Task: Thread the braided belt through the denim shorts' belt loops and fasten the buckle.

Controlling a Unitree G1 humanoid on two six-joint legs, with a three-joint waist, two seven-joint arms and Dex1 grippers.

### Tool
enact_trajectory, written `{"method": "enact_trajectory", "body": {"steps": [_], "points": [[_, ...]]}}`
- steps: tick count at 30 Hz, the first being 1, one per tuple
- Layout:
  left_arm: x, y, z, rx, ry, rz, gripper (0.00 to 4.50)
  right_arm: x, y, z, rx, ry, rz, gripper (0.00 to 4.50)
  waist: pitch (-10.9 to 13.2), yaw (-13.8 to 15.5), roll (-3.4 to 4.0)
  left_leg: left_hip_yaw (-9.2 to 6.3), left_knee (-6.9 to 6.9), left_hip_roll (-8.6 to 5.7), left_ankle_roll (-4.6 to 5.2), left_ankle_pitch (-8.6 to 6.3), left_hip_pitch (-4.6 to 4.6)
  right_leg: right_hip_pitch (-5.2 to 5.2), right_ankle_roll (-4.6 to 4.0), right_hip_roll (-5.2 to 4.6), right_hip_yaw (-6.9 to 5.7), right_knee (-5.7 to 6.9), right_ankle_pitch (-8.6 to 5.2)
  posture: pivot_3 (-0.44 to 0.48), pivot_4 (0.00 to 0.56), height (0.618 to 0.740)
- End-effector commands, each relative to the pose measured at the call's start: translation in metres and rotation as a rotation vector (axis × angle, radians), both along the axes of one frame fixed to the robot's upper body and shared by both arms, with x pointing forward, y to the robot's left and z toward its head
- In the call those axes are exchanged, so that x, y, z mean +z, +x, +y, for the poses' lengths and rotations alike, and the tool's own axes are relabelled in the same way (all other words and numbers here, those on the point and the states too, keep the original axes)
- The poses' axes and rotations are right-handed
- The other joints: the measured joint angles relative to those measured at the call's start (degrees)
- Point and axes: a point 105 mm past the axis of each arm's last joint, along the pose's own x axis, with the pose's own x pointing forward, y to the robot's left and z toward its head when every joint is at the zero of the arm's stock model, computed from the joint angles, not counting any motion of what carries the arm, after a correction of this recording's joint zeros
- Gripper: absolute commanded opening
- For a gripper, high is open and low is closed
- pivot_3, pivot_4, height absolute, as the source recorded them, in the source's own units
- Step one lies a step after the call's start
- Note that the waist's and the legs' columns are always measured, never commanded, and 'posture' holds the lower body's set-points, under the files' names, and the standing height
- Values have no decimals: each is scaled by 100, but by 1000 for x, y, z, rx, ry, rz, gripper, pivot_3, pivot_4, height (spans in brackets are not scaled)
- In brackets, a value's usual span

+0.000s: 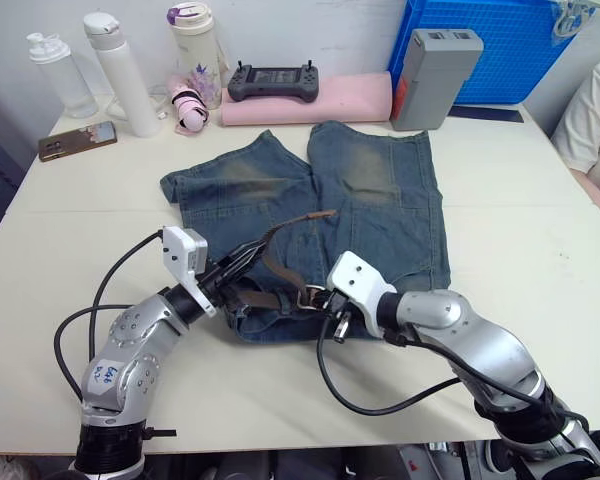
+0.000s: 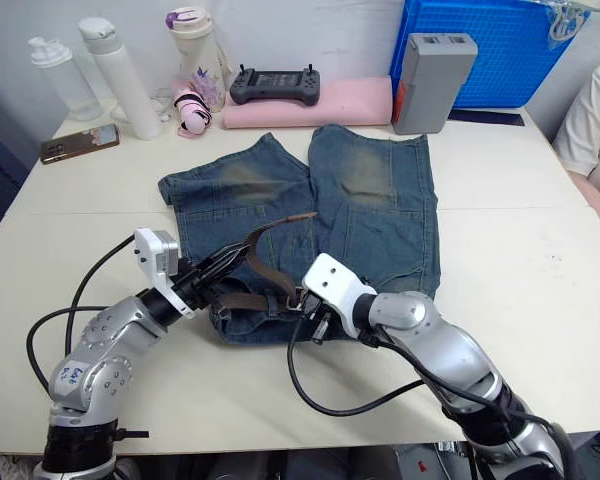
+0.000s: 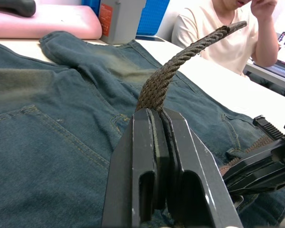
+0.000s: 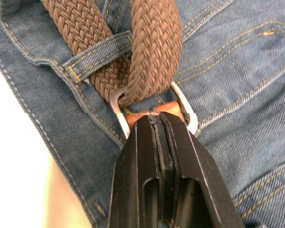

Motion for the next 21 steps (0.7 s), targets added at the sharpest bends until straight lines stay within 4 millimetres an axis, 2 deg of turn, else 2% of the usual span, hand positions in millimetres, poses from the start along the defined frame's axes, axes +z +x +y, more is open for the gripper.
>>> {"method": "enact_trajectory", "body": {"steps": [1, 5, 10, 15, 21], "points": [[14, -8, -9, -48, 5, -62, 0, 5, -1, 17, 46, -1, -30, 17, 0, -3, 0, 0, 0, 0, 0, 0, 0, 0, 0, 0, 0, 0, 0, 0, 150, 714], [13, -7, -10, -52, 12, -59, 0, 8, -2, 24, 87, -24, -44, 17, 0, -47, 0, -1, -1, 0, 0, 0, 0, 0, 0, 0, -1, 0, 0, 0, 150, 714], [14, -6, -8, -56, 24, -59, 0, 1, -1, 17, 80, -62, -25, 17, 0, -89, 0, -2, -3, 0, 0, 0, -1, 0, 0, 0, -2, 0, 0, 0, 150, 714], [7, -10, 7, -20, 64, -47, 0, 33, 6, -4, 38, -3, -84, 17, 0, -85, 0, -3, -2, -1, 0, 0, -2, 0, 0, 0, -1, 0, 0, 0, 150, 714], [-5, -17, 23, 16, 107, -26, 0, 42, 1, -4, 59, 54, -67, 17, 0, -93, 0, -2, -8, 4, -1, -1, -2, -3, -1, 1, -3, -4, 0, 0, 150, 714]]}}
